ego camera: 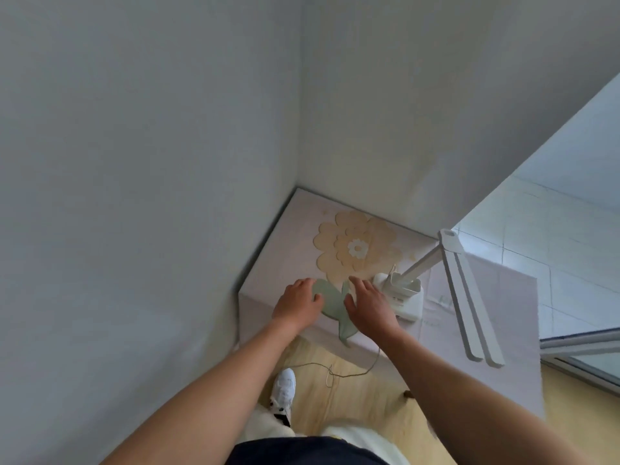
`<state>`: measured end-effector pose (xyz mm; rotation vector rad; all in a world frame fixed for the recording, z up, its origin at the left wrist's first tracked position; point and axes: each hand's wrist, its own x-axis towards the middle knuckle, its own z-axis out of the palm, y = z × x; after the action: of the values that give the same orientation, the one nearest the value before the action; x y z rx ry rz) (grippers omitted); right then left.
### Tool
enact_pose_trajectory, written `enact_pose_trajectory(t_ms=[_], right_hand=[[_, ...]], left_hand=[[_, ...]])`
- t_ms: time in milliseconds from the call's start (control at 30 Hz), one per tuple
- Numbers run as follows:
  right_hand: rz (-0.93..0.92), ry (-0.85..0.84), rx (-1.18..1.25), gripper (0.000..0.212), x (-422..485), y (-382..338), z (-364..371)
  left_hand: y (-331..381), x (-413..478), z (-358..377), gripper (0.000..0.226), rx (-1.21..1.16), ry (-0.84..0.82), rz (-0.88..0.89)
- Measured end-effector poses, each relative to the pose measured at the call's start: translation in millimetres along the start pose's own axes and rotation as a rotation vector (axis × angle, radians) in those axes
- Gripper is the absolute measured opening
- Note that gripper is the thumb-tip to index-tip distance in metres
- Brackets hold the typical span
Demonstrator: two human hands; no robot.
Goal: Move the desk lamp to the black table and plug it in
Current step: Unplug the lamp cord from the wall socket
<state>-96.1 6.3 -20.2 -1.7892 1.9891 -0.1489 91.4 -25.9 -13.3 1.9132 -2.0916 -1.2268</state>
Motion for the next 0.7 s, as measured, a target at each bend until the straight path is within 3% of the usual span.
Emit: enact_pose_trajectory(t_ms=[200,500,700], right_hand=[[-0.171,-0.106,-0.028,0.050,-21,-20,7],[-0.450,-0.295,-0.114,0.053,-76,-50,43],[-0.551,-0.380,-0.093,0.055,-109,-89,66]], left_hand=[[-19,-60,27,0.056,-0.104,0.130,-0.156],[-56,-174,65,0.045,-0.294,0.360,-0.413],[-87,-227,69,0.055,-0.319,0.456,-0.528]])
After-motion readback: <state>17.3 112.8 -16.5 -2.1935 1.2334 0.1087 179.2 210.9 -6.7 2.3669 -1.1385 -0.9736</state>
